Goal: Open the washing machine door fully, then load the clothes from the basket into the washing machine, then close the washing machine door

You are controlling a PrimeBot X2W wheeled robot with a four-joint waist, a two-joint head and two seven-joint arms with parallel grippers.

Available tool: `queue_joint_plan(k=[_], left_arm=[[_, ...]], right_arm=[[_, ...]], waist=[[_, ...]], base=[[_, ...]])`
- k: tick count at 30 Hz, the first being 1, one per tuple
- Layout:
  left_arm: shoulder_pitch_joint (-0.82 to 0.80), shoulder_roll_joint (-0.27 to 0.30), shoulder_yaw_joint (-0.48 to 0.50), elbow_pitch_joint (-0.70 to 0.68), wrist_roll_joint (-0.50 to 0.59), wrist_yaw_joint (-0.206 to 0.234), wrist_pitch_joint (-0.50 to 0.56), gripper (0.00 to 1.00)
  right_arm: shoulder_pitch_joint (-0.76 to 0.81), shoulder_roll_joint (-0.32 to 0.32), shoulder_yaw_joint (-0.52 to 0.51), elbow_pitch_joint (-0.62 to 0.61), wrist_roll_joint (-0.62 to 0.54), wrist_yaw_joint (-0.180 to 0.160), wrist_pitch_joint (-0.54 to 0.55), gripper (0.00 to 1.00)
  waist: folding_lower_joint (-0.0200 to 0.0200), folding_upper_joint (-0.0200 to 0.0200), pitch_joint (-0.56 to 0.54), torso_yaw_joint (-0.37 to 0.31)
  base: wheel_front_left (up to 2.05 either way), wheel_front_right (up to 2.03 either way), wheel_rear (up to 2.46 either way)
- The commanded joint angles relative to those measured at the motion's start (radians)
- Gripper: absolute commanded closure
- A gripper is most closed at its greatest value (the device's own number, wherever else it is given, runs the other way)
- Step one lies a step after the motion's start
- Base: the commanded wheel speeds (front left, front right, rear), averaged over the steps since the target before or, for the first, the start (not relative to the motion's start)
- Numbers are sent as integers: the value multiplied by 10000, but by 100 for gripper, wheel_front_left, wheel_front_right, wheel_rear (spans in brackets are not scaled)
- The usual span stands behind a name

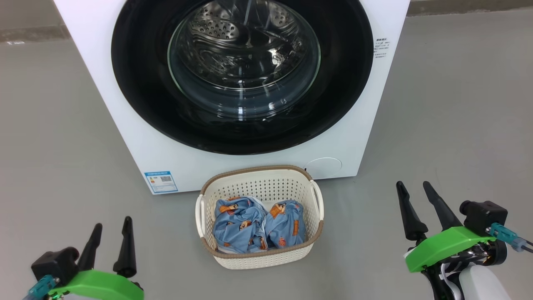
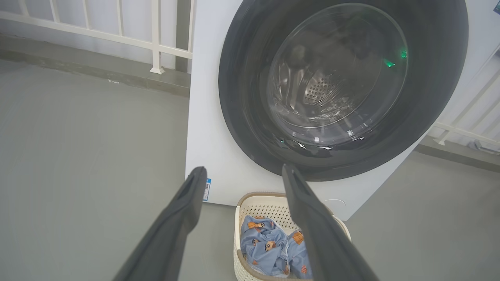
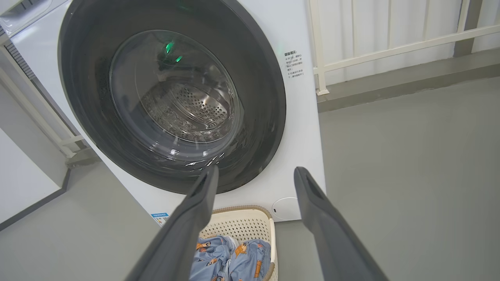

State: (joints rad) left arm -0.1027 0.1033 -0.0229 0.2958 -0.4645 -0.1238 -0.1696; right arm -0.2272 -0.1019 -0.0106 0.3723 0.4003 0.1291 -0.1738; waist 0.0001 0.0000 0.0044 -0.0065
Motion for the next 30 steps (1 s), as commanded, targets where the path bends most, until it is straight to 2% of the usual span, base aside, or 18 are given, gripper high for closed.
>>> queue_joint_plan(k=[1, 26, 30], left_arm=[[-486, 282, 231, -201, 364, -50, -175, 0], [-774, 455, 223, 40, 3359, -68, -912, 0], [-808, 460, 264, 117, 3398, -69, -922, 0]], right_arm=[[-450, -100, 232, -189, -401, 12, -138, 0], [-812, -222, 291, -132, -3680, 16, -870, 0], [-821, -185, 165, -117, -3764, 16, -879, 0]], waist=[[0, 0, -2, -5], [-1, 0, -42, 21], [-1, 0, -29, 18]], base=[[0, 0, 0], [0, 0, 0], [0, 0, 0]])
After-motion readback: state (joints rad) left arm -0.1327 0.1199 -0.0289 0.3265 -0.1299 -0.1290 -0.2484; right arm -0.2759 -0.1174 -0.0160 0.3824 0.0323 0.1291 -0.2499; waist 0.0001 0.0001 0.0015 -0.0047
